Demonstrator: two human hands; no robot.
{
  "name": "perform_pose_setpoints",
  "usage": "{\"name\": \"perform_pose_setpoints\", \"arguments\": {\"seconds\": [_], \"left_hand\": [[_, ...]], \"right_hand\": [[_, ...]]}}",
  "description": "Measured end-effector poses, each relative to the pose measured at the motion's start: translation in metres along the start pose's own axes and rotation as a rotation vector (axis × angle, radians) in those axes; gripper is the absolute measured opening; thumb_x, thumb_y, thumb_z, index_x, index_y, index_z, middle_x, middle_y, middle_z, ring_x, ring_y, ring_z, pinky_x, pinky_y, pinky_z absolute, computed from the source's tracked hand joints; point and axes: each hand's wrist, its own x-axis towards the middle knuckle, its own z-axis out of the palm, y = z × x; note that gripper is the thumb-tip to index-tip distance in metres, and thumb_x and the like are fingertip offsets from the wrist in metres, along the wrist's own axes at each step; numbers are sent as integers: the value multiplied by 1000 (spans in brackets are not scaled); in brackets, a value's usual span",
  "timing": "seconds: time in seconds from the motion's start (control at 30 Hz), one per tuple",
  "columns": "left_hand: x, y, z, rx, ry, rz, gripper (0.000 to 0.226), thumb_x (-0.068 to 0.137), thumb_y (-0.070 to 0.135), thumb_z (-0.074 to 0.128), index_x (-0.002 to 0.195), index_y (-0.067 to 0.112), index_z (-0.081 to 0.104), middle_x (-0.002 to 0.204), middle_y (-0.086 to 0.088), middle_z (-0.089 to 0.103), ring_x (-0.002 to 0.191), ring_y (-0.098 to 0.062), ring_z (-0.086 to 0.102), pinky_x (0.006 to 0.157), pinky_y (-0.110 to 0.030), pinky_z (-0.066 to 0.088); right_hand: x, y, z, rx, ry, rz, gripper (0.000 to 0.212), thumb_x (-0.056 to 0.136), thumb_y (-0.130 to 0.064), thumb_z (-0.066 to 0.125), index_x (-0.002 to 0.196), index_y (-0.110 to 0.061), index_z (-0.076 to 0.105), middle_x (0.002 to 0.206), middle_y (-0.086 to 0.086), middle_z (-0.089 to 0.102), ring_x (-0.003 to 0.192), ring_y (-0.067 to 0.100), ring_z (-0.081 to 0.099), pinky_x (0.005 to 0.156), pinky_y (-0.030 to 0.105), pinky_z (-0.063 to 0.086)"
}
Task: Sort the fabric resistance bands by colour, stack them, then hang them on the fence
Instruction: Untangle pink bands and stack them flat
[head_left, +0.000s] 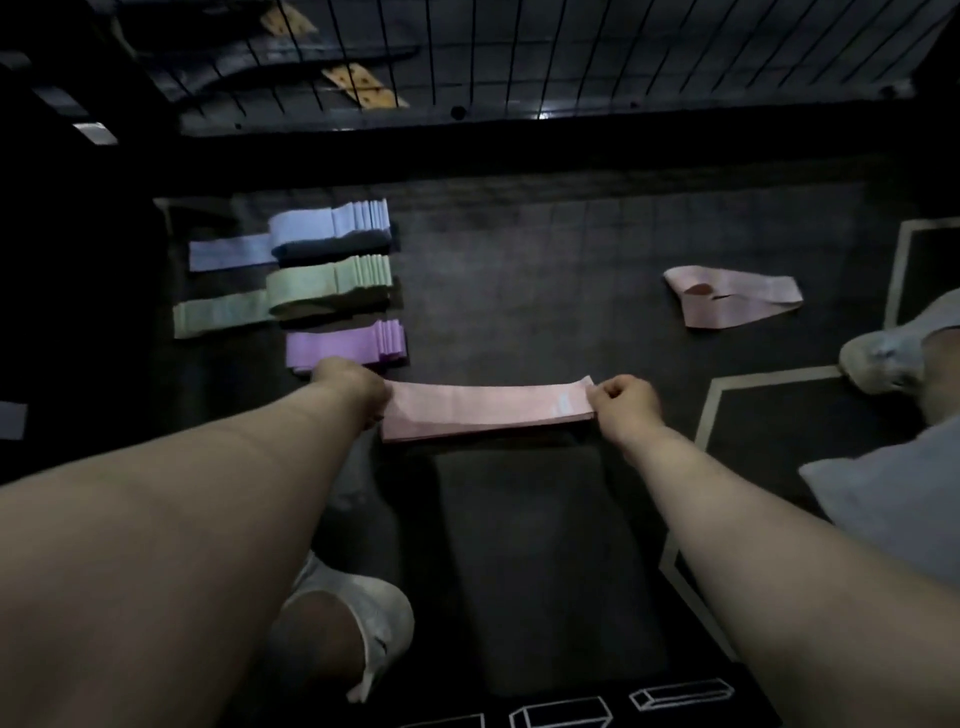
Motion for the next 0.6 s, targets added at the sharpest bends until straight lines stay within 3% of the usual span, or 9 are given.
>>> {"name": "perform_pose_setpoints", "arguments": {"seconds": [0.03,0.07,0.13,0.2,0.4,0.6], "left_hand": [[3,-2,3,47,-14,-42,39,99,21,46,134,5,50,145,-13,45,127,-32,49,104,-38,43],[12,-9,7,212,10,38,42,98,17,47,139,5,48,144,-14,48,128,-32,50,99,-37,47],[18,-16,11,436,43,198,41,93,6,57,133,2,56,133,-17,59,118,-32,60,80,-33,52],[24,-23,11,539,21,200,40,91,3,61,131,0,58,129,-16,62,115,-31,62,73,-30,50],[42,-36,7,794,68,337,33,79,8,74,111,0,69,114,-16,69,105,-31,66,95,-33,51],[47,-41,4,1004,82,416,29,83,13,69,111,6,66,118,-17,65,109,-33,63,98,-35,48]], "right_hand": [[4,2,3,-11,5,-4,23,94,-27,64,90,-5,68,87,7,65,84,23,58,75,26,40],[8,5,5,-19,7,-7,22,93,-28,64,88,-7,68,87,7,66,85,24,59,75,25,40],[13,11,10,-46,3,-26,21,94,-30,64,86,-11,66,87,5,66,86,24,61,74,25,39],[15,13,13,-74,1,-51,21,94,-31,63,89,-11,67,88,3,65,84,21,59,73,24,38],[20,18,21,-128,15,-63,15,96,-29,60,96,-15,65,98,5,67,89,20,59,76,25,40],[25,19,25,-208,28,-54,18,95,-31,61,102,-14,62,107,7,65,100,25,62,88,36,51]]}}
